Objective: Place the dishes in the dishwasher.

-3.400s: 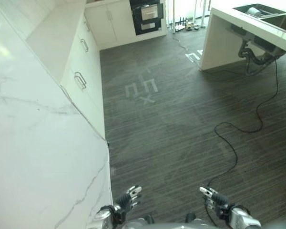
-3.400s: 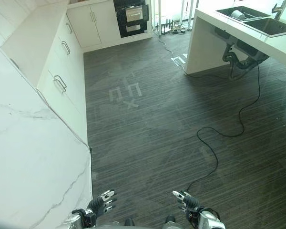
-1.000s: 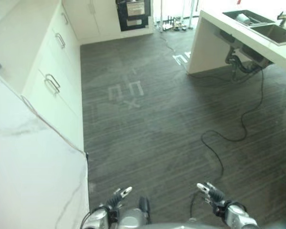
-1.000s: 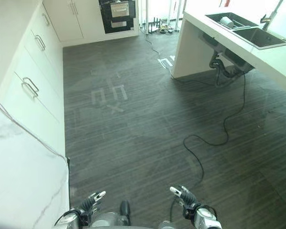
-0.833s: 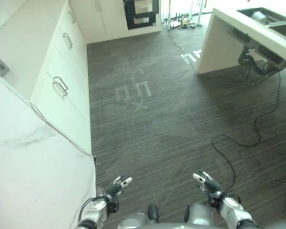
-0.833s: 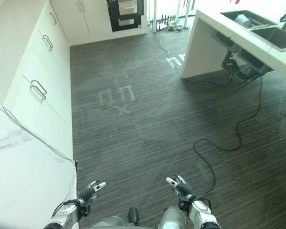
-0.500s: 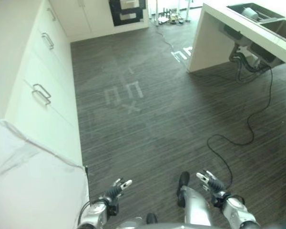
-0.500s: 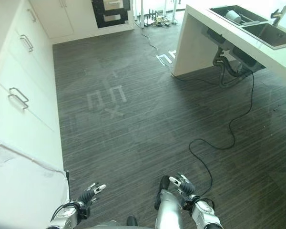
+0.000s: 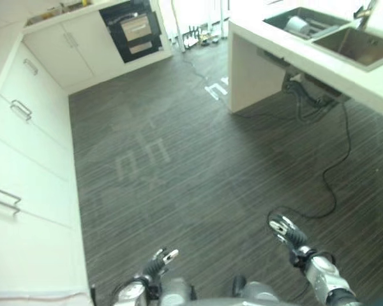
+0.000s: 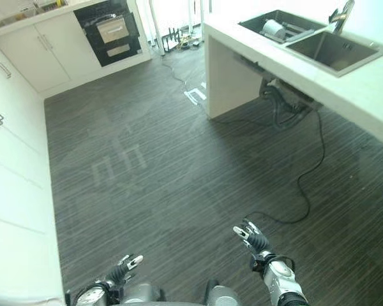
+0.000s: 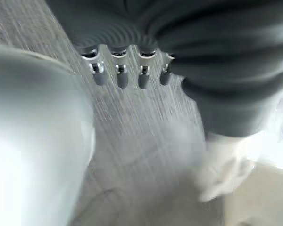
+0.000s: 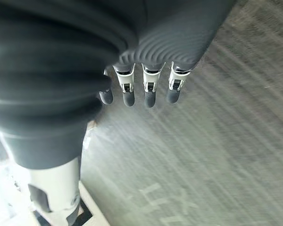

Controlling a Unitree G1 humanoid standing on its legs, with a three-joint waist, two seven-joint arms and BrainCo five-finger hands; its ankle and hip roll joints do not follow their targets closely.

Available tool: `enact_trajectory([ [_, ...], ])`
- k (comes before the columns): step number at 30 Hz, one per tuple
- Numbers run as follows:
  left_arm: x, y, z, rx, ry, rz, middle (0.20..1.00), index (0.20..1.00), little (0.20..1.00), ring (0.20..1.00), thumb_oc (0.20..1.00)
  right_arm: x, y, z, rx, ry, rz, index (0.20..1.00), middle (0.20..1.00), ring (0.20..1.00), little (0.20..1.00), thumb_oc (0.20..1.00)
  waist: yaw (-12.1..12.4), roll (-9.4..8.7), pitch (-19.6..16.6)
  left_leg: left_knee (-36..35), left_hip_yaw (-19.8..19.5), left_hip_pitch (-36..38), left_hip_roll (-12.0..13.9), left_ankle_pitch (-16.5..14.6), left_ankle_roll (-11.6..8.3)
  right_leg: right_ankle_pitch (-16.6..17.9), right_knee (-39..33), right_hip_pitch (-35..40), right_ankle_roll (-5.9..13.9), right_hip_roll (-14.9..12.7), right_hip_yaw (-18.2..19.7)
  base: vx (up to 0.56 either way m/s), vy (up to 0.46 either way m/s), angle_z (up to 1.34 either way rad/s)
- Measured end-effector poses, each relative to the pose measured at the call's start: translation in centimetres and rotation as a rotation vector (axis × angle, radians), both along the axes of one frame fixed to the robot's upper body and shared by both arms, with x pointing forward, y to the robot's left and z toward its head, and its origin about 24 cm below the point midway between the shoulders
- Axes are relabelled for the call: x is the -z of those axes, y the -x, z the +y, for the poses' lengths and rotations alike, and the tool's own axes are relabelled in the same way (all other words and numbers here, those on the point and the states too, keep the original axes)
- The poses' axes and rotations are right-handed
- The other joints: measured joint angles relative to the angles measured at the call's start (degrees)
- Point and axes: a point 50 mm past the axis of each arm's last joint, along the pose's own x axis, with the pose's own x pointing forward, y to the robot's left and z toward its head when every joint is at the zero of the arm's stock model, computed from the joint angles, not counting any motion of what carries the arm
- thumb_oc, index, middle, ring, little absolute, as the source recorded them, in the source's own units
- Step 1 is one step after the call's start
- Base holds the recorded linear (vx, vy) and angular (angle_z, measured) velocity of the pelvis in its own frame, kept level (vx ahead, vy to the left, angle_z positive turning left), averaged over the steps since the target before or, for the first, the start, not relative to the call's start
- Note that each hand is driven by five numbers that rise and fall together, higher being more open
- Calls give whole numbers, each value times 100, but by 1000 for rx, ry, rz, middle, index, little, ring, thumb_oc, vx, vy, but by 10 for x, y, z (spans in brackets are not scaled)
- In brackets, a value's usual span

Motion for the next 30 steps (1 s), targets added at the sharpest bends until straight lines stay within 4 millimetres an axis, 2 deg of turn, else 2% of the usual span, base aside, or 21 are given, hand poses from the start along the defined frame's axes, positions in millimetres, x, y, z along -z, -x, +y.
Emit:
enact_trajectory([
  [1,2,5,1,-3,0,15,1000,1000,1000,1000,1000,0,0,3,-20,2,-1,1000,1000,1000,1000,1000,-80,79,-55,-672,82,16,55,52,-26,-27,-62,171,8,102,2,247,157,-47],
  [4,3,7,-1,-6,3,21,1000,1000,1000,1000,1000,4,5,7,-43,4,22,1000,1000,1000,1000,1000,-167,128,-76,-2592,-380,106,-121,413,-197,-89,-264,395,131,178,374,286,135,-58],
  [5,3,8,-2,-9,6,24,1000,1000,1000,1000,1000,5,6,8,-44,3,32,1000,1000,1000,1000,1000,-125,126,-71,-3128,-587,110,-91,645,-240,-79,-358,411,147,201,571,346,200,-103],
  [6,3,8,-2,-23,13,24,1000,1000,1000,1000,1000,8,9,9,-55,7,47,1000,1000,1000,1000,1000,-34,133,-10,-3273,-742,34,88,1044,-252,-90,-537,609,225,197,831,481,348,-124],
  [7,3,7,-3,-26,14,21,1000,1000,1000,1000,1000,10,13,7,-64,23,65,1000,1000,1000,1000,1000,-12,146,1,-3264,-677,44,335,1119,-251,-188,-618,851,386,159,939,552,464,-134],
  [8,5,11,-7,-31,28,33,1000,1000,1000,1000,1000,12,19,3,-75,48,83,1000,1000,1000,1000,1000,-11,288,-15,-3233,-246,380,562,1062,-158,-381,-625,1109,666,117,913,599,548,-108],
  [9,5,9,-8,-29,30,32,1000,1000,1000,1000,1000,16,25,3,-71,48,104,1000,1000,1000,1000,1000,-18,191,-2,-3230,-41,627,332,1507,-26,-603,-307,1155,952,-211,690,391,368,-88],
  [11,5,10,-6,-30,25,36,1000,1000,1000,1000,1000,21,30,5,-61,39,127,1000,1000,1000,1000,1000,-1,110,-15,-3226,66,841,76,1505,76,-665,11,1150,1069,-498,372,238,226,-40],
  [12,4,7,-4,-27,18,31,1000,1000,1000,1000,1000,24,35,6,-51,29,143,1000,1000,1000,1000,1000,-15,70,-29,-3226,100,954,-105,1353,212,-662,181,1149,1107,-696,96,287,272,-6],
  [14,0,-2,1,-19,1,8,1000,1000,1000,1000,1000,28,41,13,-41,4,161,1000,1000,1000,1000,1000,-8,48,-38,-3227,84,1078,-291,1175,414,-673,464,1099,1188,-844,-83,298,299,8],
  [16,-2,-9,6,8,-26,-2,1000,1000,1000,1000,1000,30,40,20,-36,-19,160,1000,1000,1000,1000,1000,-4,59,-39,-3228,55,1231,-400,1029,500,-546,799,1033,1230,-902,-118,257,277,13],
  [18,-4,-11,9,46,-51,-2,1000,1000,1000,1000,1000,30,39,25,-36,-32,156,1000,1000,1000,1000,1000,-21,163,-60,-3229,-16,1442,-388,890,592,-525,1902,656,1329,-983,-12,186,239,18],
  [21,-6,-14,13,54,-66,-9,1000,1000,1000,1000,1000,29,38,26,-31,-38,149,1000,1000,1000,1000,1000,-23,161,-129,-3226,-49,1506,-398,805,661,-597,2392,274,1408,-943,177,119,205,12],
  [22,-6,-16,13,71,-76,-9,1000,1000,1000,1000,1000,27,35,27,-31,-38,138,1000,1000,1000,1000,1000,-10,152,-141,-3224,-41,1513,-427,811,610,-423,2641,110,1406,-953,199,112,206,1],
  [23,-6,-15,13,89,-80,-3,1000,1000,1000,1000,1000,26,33,27,-30,-34,131,1000,1000,1000,1000,1000,-13,160,-141,-3220,-34,1511,-457,810,610,-295,2927,-57,1536,-946,368,130,244,3],
  [25,-6,-15,13,108,-89,2,1000,1000,1000,1000,1000,26,31,27,-24,-28,129,1000,1000,1000,1000,1000,-73,197,-133,-3213,-108,1533,-450,780,646,250,3865,-591,1661,-956,605,106,223,27],
  [26,-6,-17,12,112,-89,1,1000,1000,1000,1000,1000,27,35,26,-19,-26,141,1000,1000,1000,1000,1000,-107,220,-120,-3110,-135,1546,-434,735,701,798,4304,-817,1659,-968,625,111,152,30],
  [27,-5,-15,9,125,-90,8,1000,1000,1000,1000,1000,28,38,23,-16,-20,149,1000,1000,1000,1000,1000,-111,346,-117,-3138,-96,1666,-330,672,787,1640,4802,-1139,1757,-962,600,187,51,4],
  [28,-3,-7,9,127,-93,26,1000,1000,1000,1000,1000,28,36,25,-27,-21,144,1000,1000,1000,1000,1000,-121,471,-125,-3207,-43,1857,-255,488,756,830,5247,-1708,1722,-988,504,223,21,-54],
  [29,-1,-1,10,112,-91,44,1000,1000,1000,1000,1000,24,26,27,-42,-21,120,1000,1000,1000,1000,1000,-117,492,-78,-3217,169,1939,-273,305,783,-72,4578,-2162,1644,-1109,3,315,-111,-61],
  [30,0,0,10,96,-84,46,1000,1000,1000,1000,1000,22,24,28,-50,-18,110,1000,1000,1000,1000,1000,-210,460,-71,-3215,238,2022,-339,307,668,-219,3555,-2412,1502,-1001,-390,372,-212,-44],
])
